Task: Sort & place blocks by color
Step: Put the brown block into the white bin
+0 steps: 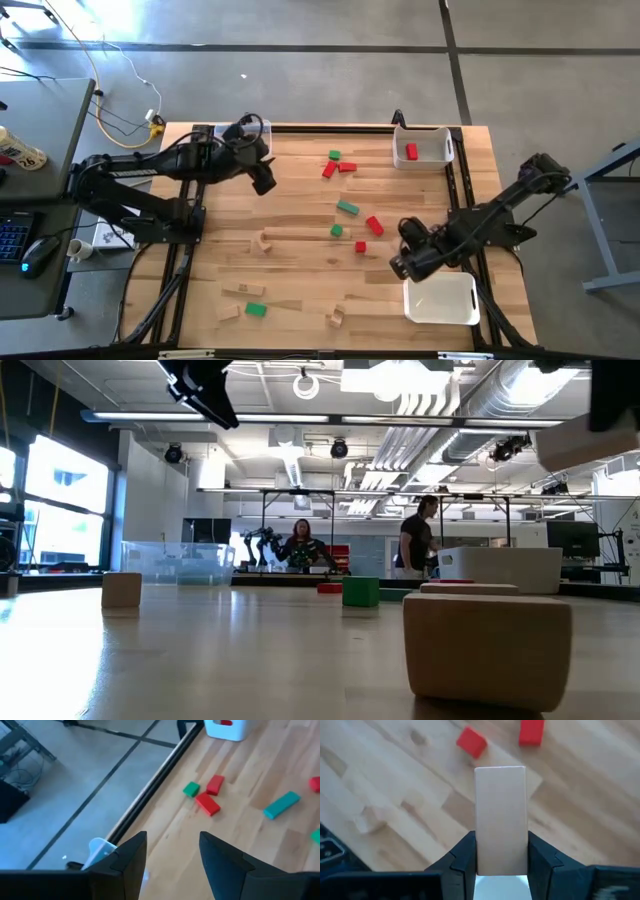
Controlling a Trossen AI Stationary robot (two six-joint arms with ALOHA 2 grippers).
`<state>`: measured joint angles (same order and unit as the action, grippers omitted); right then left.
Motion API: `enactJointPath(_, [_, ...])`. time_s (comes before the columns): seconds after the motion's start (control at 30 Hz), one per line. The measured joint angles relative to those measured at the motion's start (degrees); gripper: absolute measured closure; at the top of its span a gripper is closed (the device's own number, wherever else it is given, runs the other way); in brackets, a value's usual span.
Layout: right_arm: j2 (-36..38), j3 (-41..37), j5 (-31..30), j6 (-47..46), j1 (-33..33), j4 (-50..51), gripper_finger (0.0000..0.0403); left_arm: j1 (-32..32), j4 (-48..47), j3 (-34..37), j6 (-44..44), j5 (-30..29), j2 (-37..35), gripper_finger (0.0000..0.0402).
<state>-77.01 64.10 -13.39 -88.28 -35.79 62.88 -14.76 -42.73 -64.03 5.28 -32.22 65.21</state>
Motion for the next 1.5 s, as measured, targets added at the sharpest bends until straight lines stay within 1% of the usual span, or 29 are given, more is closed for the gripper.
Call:
enactJointPath(0.23, [-0.02, 0.0, 2.91, -8.97, -7.41, 0.56, 0.0302, -4.69, -0.02, 0.0, -0.72, 4.13, 0.29, 0.0232])
enactJointPath(0.33, [-0.33, 0.0, 3.78, -11.87, -10.18, 0.26, 0.0302, -6.07, 0.15, 0.0, -1.01, 4.9, 0.3, 0.0232])
enactJointPath(0.57, [-1.39, 0.0, 12.28, -12.04, -14.01, -0.58, 0.0302, -7.76, 0.14, 0.0, -1.01, 5.04, 0.3, 0.0232])
enactJointPath(0.77, [-3.35, -1.19, 16.92, -10.66, -14.54, -0.56, 0.0302, -7.78, 0.15, 0.0, -1.01, 5.06, 0.3, 0.0232])
enactJointPath(0.93, [-6.53, -4.09, 17.99, -10.61, -14.52, -4.33, 0.0302, -7.78, 0.14, 0.0, -1.01, 5.06, 0.3, 0.0232])
enactJointPath(1.1, [-10.16, -4.61, 18.41, -10.53, -14.47, -5.98, 0.0302, -7.78, 0.17, -0.02, -1.01, 5.09, 0.3, 0.0232])
enactJointPath(1.3, [-14.11, -4.61, 22.93, -9.11, -14.47, -6.08, 0.0302, -7.78, 0.17, -0.02, -1.0, 5.15, 0.3, 0.0232])
enactJointPath(1.37, [-15.11, -4.61, 23.57, -8.94, -14.47, -6.52, 0.0291, -7.78, 0.17, -0.03, -1.01, 5.15, 0.3, 0.0232])
enactJointPath(1.5, [-16.22, -4.63, 25.18, -8.24, -14.47, -8.2, 0.0242, -7.78, 0.17, -0.04, -1.01, 5.15, 0.28, 0.0232])
